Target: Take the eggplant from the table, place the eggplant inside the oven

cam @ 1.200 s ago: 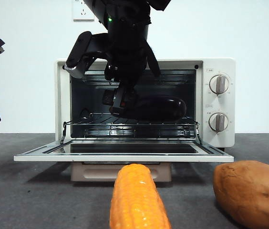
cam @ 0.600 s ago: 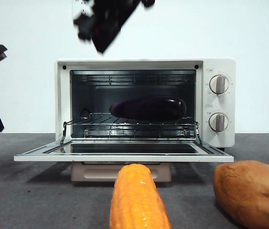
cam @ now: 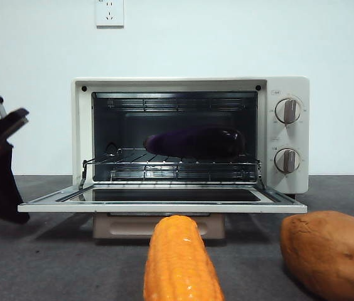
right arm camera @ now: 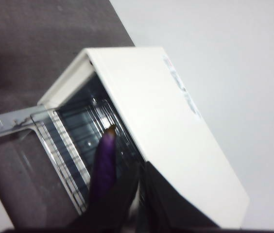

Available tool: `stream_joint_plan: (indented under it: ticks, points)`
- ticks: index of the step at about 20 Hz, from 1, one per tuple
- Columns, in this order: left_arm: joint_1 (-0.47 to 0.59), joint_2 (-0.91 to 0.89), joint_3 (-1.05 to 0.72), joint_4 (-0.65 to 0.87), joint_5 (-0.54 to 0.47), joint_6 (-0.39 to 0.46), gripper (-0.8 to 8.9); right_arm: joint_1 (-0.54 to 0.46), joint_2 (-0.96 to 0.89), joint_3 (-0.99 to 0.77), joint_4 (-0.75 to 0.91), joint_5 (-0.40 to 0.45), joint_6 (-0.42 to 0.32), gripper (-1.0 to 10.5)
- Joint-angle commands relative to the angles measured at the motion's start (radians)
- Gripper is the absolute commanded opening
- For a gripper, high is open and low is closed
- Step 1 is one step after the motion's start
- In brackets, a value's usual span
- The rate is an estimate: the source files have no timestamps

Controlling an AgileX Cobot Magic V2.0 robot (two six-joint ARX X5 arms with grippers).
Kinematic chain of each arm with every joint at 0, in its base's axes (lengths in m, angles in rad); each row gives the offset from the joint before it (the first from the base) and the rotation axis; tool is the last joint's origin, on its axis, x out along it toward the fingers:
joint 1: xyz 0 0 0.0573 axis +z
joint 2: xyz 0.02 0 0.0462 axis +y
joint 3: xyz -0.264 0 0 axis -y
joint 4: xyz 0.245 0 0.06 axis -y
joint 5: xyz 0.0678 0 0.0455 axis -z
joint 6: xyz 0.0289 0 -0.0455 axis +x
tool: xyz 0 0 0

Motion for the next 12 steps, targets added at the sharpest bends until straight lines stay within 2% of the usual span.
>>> stream_joint_plan:
  ticks: [1, 12]
  points:
    - [0.0, 0.045, 0.013, 0.008, 0.024, 0.005, 0.06, 0.014, -0.031, 0.013, -0.044, 0.0, 0.074, 0.0]
    - [0.0, 0.148, 0.024, 0.077, 0.2, 0.021, 0.06, 0.015, -0.188, 0.013, -0.23, 0.001, 0.193, 0.0]
